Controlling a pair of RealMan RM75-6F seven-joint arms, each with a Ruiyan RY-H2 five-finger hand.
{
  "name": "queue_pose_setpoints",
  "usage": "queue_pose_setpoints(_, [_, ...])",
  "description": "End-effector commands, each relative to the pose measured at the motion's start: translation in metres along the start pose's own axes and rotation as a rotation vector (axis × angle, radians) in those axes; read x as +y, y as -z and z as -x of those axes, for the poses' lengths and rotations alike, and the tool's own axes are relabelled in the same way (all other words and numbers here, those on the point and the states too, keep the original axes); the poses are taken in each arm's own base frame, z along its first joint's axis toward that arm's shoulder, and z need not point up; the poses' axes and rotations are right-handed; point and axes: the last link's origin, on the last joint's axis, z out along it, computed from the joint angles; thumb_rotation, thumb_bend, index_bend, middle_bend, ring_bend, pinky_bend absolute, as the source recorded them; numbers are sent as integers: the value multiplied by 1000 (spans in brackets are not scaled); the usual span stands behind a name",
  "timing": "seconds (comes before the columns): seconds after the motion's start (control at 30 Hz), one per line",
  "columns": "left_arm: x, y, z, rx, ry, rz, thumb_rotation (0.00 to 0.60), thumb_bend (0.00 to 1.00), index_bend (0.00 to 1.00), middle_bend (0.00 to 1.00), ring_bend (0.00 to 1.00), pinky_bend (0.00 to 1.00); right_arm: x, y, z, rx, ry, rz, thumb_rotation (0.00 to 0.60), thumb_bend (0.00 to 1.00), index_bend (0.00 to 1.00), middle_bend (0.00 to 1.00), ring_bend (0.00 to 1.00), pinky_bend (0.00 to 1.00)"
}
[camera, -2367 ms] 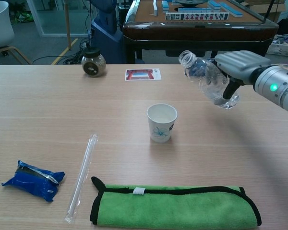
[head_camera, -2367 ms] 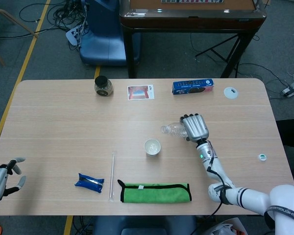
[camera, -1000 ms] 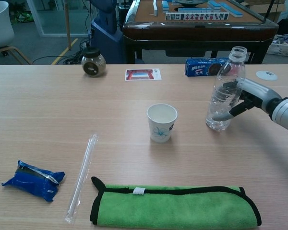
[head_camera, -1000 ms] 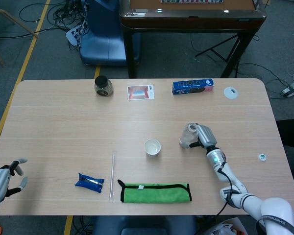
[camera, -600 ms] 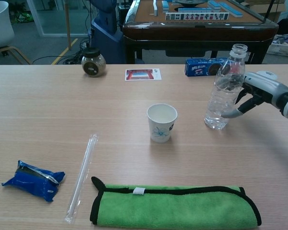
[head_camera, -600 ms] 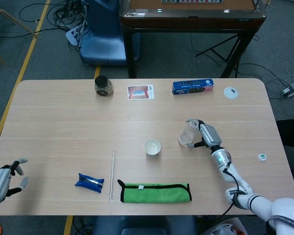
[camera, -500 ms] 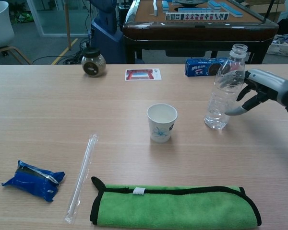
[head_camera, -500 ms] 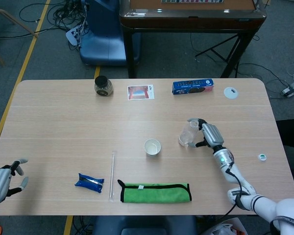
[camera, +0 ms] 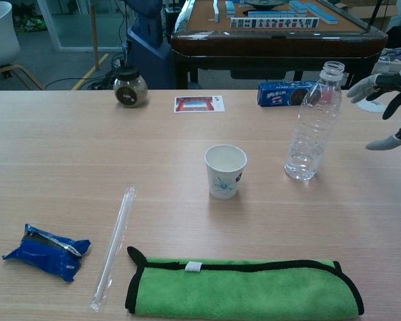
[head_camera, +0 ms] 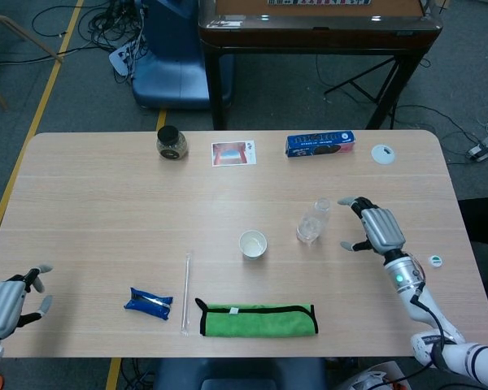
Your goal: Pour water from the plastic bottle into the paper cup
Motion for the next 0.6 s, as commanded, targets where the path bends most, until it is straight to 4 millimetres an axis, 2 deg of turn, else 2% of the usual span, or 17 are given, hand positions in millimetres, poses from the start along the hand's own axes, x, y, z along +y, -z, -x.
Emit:
queue_pose_setpoints(0.03, [1, 1, 0, 3, -2, 3, 600, 329, 283, 511, 480, 738, 15, 35, -16, 32, 115, 51, 600, 0, 221, 211, 156, 350])
queue_pose_setpoints(0.27, [5, 3, 0, 7, -11, 17, 600, 328, 283, 511, 480, 738, 32, 79, -21, 55, 191, 75, 600, 0, 221, 237, 156, 349])
queue_pose_setpoints(0.6, [8, 5, 1, 11, -25, 27, 600, 328, 282, 511, 480, 738, 43, 131, -13, 107, 219, 92, 600, 0, 221, 237, 156, 349])
